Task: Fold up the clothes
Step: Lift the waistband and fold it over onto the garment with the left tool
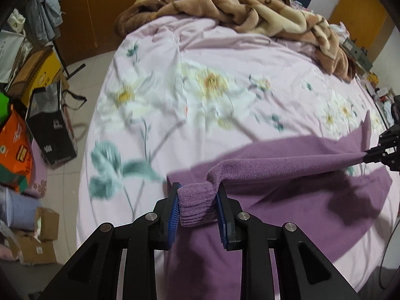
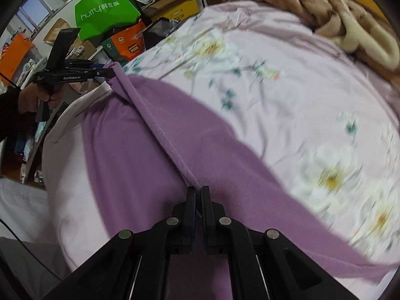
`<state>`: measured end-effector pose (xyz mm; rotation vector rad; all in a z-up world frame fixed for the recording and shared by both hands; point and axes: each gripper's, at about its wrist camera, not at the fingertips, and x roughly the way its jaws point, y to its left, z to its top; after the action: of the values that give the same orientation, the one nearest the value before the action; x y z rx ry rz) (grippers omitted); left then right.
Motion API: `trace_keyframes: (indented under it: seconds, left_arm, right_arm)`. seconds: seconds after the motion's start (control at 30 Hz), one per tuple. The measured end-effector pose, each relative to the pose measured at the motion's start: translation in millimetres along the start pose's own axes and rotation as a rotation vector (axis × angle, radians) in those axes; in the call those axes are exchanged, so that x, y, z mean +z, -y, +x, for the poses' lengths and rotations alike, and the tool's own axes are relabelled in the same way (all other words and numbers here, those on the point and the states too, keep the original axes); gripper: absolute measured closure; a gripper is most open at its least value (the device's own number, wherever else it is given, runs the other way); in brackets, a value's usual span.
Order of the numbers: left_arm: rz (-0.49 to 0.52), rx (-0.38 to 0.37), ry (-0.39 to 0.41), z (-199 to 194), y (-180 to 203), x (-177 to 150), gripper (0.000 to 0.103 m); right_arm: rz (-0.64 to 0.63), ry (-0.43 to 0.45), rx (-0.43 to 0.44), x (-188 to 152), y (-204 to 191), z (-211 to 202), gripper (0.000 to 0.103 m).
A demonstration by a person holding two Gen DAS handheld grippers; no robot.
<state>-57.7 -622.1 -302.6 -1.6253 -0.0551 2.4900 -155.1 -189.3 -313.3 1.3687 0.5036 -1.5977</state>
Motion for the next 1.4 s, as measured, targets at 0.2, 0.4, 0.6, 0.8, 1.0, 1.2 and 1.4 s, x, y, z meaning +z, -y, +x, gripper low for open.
trace_keyframes:
  seconds: [0.2,0.4,0.6,0.8,1.0,1.2,1.4]
  left_arm:
    - [-0.012,0.000,-0.083,11,8,-42,0.074]
    - [-0.121,0.004,-0.117,2,2,-66,0.067]
    - [-0.263,-0.007,-0.113,-19,-1,-79,0.065]
    - [-0.531,-0.120,-0.101,-19,-8,-84,0.048]
    - [-0.697,-0.169,-0.135,9,-8,-84,0.046]
    - [-0.763,-0.176,-0.169,29,-8,-79,0.046]
    - [-0.846,-0.180,-0.153,32,-17,-79,0.049]
  right_arm:
    - [0.085,-0.076,0.034,-37,-13,37,0.098]
    - [0.168,-0.132,0.036,-56,-18,60,0.087]
    - [0.396,-0.073,0.076,-74,-8,38,0.083]
    - [0.746,0.022,0.174,-101,20,27,0.071]
    - [1.099,0.090,0.285,-127,53,44,0.067]
    - [1.200,0.126,0.334,-121,59,61,0.067]
    - [1.203,0.053,0.264,-118,60,70,0.094]
